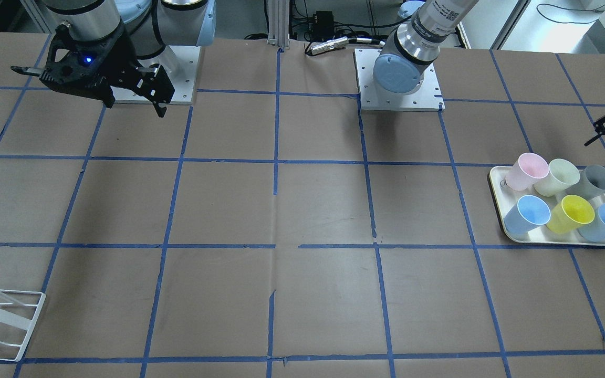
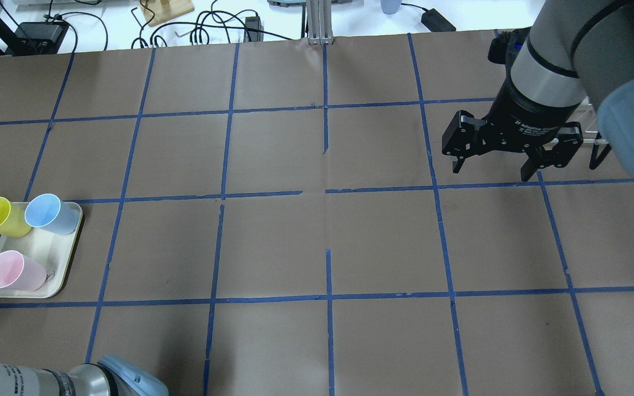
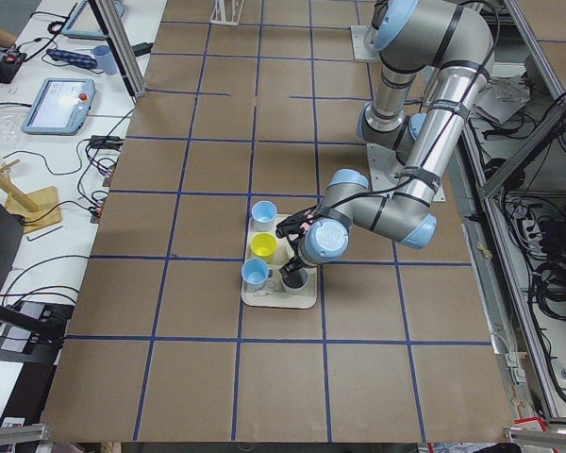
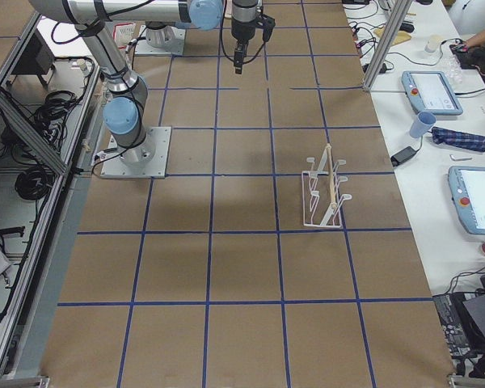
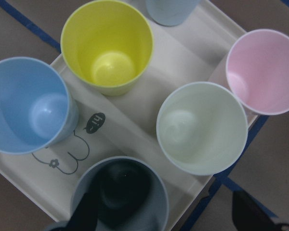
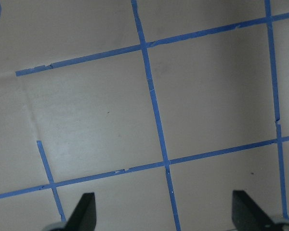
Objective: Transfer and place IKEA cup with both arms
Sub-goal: 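Lower the white cup onto the tray beside the pastel cups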
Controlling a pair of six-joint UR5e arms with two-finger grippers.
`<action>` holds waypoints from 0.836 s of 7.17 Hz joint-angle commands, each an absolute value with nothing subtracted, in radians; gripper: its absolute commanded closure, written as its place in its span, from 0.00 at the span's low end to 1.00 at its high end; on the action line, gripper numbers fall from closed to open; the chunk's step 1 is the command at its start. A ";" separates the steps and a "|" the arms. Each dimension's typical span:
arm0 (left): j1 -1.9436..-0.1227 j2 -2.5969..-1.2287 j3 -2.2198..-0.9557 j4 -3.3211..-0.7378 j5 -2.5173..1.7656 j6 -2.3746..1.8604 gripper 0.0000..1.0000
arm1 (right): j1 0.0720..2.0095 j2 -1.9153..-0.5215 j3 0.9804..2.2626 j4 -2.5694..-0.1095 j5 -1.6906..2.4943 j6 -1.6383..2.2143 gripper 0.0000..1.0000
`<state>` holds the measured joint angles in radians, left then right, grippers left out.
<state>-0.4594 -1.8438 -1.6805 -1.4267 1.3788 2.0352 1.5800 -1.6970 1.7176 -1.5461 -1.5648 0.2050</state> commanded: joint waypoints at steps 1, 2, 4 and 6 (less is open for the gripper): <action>-0.543 -1.777 -1.603 -1.647 1.379 1.895 0.00 | 1.580 -1.700 1.718 -1.545 -1.566 0.209 0.00; -0.579 -1.737 -1.594 -1.682 1.378 1.835 0.00 | 1.580 -1.698 1.718 -1.545 -1.565 0.204 0.00; -0.688 -1.649 -1.598 -1.774 1.364 1.620 0.00 | 1.572 -1.694 1.712 -1.545 -1.472 0.201 0.00; -0.815 -1.553 -1.621 -1.821 1.361 1.423 0.00 | 1.575 -1.695 1.710 -1.543 -1.485 0.199 0.00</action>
